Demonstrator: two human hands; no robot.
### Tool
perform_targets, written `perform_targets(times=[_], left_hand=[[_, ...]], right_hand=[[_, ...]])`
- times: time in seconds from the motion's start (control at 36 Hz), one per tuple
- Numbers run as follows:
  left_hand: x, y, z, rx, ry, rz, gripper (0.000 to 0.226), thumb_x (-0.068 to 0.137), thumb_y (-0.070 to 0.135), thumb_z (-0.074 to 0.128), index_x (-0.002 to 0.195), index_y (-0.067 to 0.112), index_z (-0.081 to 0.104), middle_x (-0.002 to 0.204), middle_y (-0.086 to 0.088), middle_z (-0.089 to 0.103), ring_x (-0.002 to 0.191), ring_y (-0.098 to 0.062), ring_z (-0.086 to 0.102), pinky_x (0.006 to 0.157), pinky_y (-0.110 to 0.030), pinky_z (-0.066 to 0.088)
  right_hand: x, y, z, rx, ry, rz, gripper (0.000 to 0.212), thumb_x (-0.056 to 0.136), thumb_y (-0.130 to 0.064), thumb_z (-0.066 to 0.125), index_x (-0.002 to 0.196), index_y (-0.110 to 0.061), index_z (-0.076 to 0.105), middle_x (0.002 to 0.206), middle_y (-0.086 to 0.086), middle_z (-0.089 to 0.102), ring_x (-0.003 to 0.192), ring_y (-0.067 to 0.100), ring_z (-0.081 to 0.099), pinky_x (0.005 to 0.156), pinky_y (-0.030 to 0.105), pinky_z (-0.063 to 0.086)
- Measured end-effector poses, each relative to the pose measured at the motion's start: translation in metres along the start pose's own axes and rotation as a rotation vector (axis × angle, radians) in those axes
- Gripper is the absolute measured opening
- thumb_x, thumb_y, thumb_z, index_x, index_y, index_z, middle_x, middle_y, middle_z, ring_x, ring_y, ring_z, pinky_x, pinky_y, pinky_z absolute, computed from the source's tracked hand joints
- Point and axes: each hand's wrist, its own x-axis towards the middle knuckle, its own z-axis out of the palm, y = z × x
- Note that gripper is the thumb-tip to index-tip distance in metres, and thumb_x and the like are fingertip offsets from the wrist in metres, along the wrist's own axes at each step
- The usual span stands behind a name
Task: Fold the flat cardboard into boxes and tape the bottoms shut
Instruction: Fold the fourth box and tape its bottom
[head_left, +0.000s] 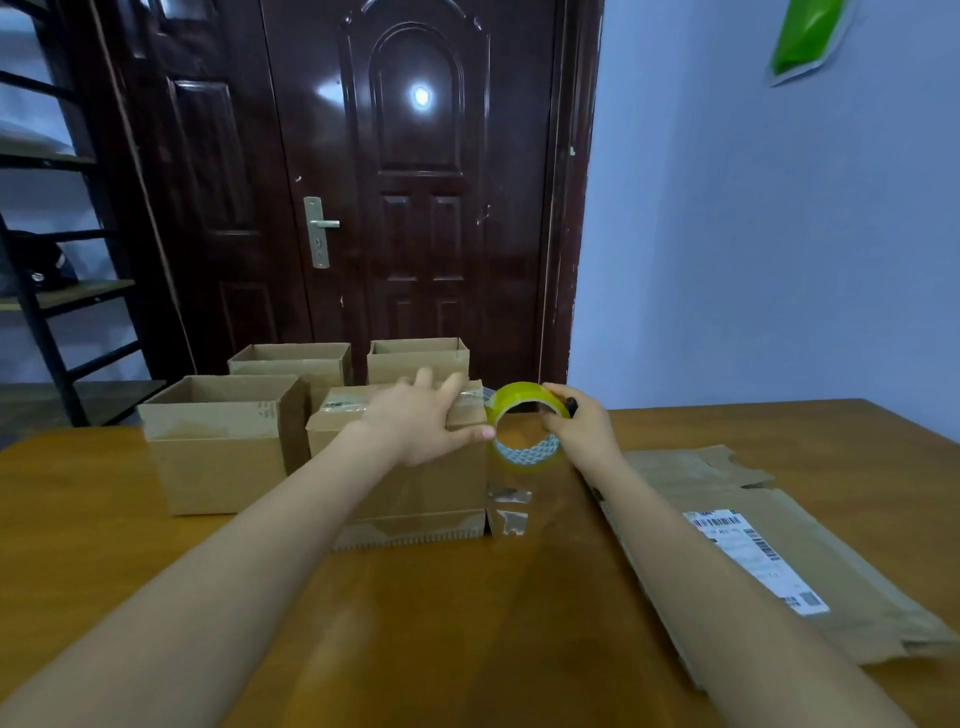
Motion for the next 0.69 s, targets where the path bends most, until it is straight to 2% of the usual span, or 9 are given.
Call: perform_targets(times=[0.03,0.08,0.11,0.25,0.39,0.5,0.61,0.69], left_hand=[[0.002,0.001,0.002,0.021,-0.018,0.005,0.089,0.074,0.085,0.021,0.148,0.037,0.013,0.141,-0.014,0.033,0.126,-0.036,0.041,0.094,-0.049,0.046],[0.004,0.002,0.005,0.047,-0.025,0.008,0.085,0.072,0.086,0.023,0.147,0.049,0.006,0.144,-0.012,0.028,0.132,-0.038,0.032,0.098,-0.054,0.041],[0.005,0.002,0.007,0.041,-0.020,0.004,0.084,0.072,0.087,0.024,0.146,0.051,0.007,0.145,-0.010,0.027,0.133,-0.037,0.029,0.101,-0.058,0.037],[0.006,-0.001,0.009,-0.030,-0.035,0.000,0.078,0.075,0.084,0.029,0.145,0.054,0.010,0.157,0.000,0.017,0.143,-0.034,0.016,0.107,-0.067,0.018],[0.007,-0.001,0.010,-0.036,-0.026,0.013,0.078,0.076,0.083,0.028,0.145,0.054,0.008,0.158,0.003,0.018,0.143,-0.034,0.016,0.107,-0.067,0.018],[0.010,-0.004,0.011,-0.043,-0.028,0.017,0.079,0.073,0.086,0.027,0.144,0.055,0.009,0.157,0.005,0.020,0.142,-0.033,0.019,0.106,-0.067,0.021],[0.012,-0.005,0.013,-0.055,-0.041,0.015,0.079,0.073,0.086,0.027,0.144,0.056,0.009,0.157,0.006,0.019,0.142,-0.032,0.018,0.105,-0.068,0.020],[0.011,-0.005,0.012,-0.064,-0.043,0.010,0.078,0.073,0.085,0.028,0.144,0.056,0.010,0.156,0.006,0.020,0.142,-0.032,0.019,0.105,-0.068,0.020]], right_hand=[[-0.001,0.001,0.000,0.008,-0.002,0.008,0.039,0.089,-0.005,0.061,0.127,-0.014,0.059,0.109,0.003,0.065,0.096,0.015,0.061,0.086,0.028,0.051],[-0.003,0.003,0.000,0.012,-0.005,0.012,0.039,0.089,0.000,0.058,0.125,-0.014,0.059,0.102,0.001,0.065,0.083,0.009,0.060,0.073,0.018,0.051],[-0.004,0.004,0.001,0.008,-0.005,0.007,0.040,0.088,0.002,0.057,0.125,-0.014,0.059,0.100,0.000,0.064,0.079,0.008,0.059,0.067,0.014,0.048],[0.000,0.004,0.000,-0.068,-0.043,-0.022,0.042,0.088,0.006,0.053,0.126,-0.012,0.058,0.096,0.002,0.062,0.077,0.009,0.056,0.065,0.018,0.047],[0.007,-0.001,-0.006,-0.229,-0.101,-0.074,0.046,0.088,0.003,0.054,0.129,-0.018,0.056,0.103,0.005,0.064,0.089,0.024,0.063,0.080,0.041,0.054],[0.010,-0.001,-0.004,-0.499,-0.190,-0.168,0.048,0.089,-0.002,0.053,0.132,-0.022,0.054,0.111,0.005,0.065,0.096,0.023,0.062,0.079,0.041,0.055],[0.012,0.003,0.001,-0.661,-0.239,-0.193,0.050,0.089,-0.005,0.051,0.133,-0.028,0.051,0.111,0.003,0.064,0.091,0.023,0.062,0.066,0.033,0.051],[0.016,-0.002,0.003,-0.769,-0.240,-0.231,0.049,0.090,-0.006,0.050,0.132,-0.032,0.049,0.113,0.003,0.064,0.093,0.025,0.062,0.071,0.038,0.055]])
